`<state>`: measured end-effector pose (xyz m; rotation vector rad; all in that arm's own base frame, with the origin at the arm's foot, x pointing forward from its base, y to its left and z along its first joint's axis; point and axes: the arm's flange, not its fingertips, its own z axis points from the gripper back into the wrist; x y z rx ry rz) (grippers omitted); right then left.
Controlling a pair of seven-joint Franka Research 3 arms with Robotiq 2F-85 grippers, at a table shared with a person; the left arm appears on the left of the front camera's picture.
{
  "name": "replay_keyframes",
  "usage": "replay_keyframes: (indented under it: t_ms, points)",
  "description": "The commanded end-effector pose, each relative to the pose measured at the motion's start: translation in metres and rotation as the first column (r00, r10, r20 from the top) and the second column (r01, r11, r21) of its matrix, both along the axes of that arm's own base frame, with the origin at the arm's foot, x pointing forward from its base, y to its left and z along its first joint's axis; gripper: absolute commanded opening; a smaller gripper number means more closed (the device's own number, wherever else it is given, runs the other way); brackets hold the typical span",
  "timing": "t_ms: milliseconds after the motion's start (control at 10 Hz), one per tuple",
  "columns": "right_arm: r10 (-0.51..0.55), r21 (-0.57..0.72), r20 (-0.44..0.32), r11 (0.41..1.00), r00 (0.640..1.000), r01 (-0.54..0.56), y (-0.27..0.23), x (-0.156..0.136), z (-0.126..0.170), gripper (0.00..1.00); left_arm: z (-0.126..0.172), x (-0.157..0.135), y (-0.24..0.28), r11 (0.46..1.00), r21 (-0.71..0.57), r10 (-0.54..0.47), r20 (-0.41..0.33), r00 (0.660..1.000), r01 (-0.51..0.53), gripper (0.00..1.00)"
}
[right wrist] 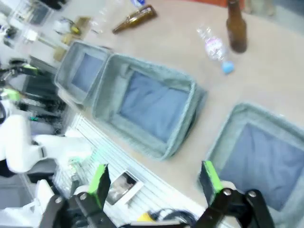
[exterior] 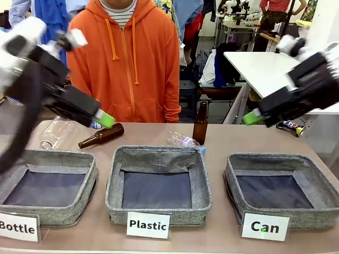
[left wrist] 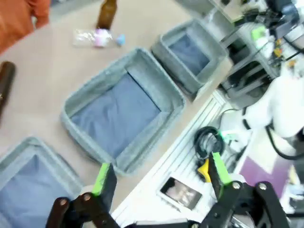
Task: Sort the can waste into the basket.
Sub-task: Pick up the can waste from the table and place it in the right Fabric basket.
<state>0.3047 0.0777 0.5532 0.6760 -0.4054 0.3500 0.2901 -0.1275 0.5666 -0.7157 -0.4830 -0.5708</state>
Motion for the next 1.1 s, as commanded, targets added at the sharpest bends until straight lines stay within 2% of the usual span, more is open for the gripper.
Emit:
replay_keyframes:
  t_ms: [0,200,300,400,500,600,700,800,900,1000]
  points:
    - [-0.087,0.188,-0.088,0.977,0.992,0.103,-0.076,0.006,-0.016,1.00,-0.024,0.025,0.097,0.976,-0.211,0.033,-0.106,0.994,-0.055,1.00]
    - [-0.180,0.371,-0.125,0.904,0.976,0.214,-0.156,-0.003,-0.043,1.00,-0.070,0.023,0.198,0.828,-0.506,0.142,-0.228,0.963,-0.242,1.00]
    - [-0.218,0.423,-0.146,0.868,0.965,0.260,-0.186,-0.002,-0.058,1.00,-0.091,0.022,0.232,0.741,-0.592,0.192,-0.265,0.945,-0.316,1.00]
    - [-0.257,0.467,-0.199,0.824,0.946,0.322,-0.211,0.002,-0.074,1.00,-0.110,0.021,0.253,0.659,-0.646,0.225,-0.319,0.921,-0.385,1.00]
    - [-0.298,0.517,-0.221,0.772,0.929,0.371,-0.233,0.004,-0.090,1.00,-0.131,0.012,0.259,0.590,-0.663,0.270,-0.376,0.886,-0.461,1.00]
    - [-0.325,0.546,-0.204,0.745,0.924,0.383,-0.247,0.003,-0.100,1.00,-0.147,0.001,0.257,0.532,-0.677,0.299,-0.413,0.860,-0.509,1.00]
    - [-0.348,0.559,-0.201,0.727,0.916,0.399,-0.256,0.006,-0.108,1.00,-0.152,-0.005,0.249,0.496,-0.666,0.342,-0.439,0.831,-0.557,1.00]
    - [-0.382,0.585,-0.166,0.704,0.909,0.403,-0.258,0.006,-0.112,1.00,-0.151,-0.011,0.243,0.487,-0.661,0.364,-0.440,0.821,-0.571,1.00]
    - [-0.426,0.554,-0.135,0.716,0.895,0.424,-0.253,0.007,-0.111,1.00,-0.151,-0.014,0.237,0.461,-0.575,0.465,-0.492,0.736,-0.676,1.00]
    - [-0.377,0.556,-0.226,0.708,0.898,0.436,-0.264,0.000,-0.114,1.00,-0.148,0.035,0.312,0.477,-0.666,0.335,-0.466,0.819,-0.574,1.00]
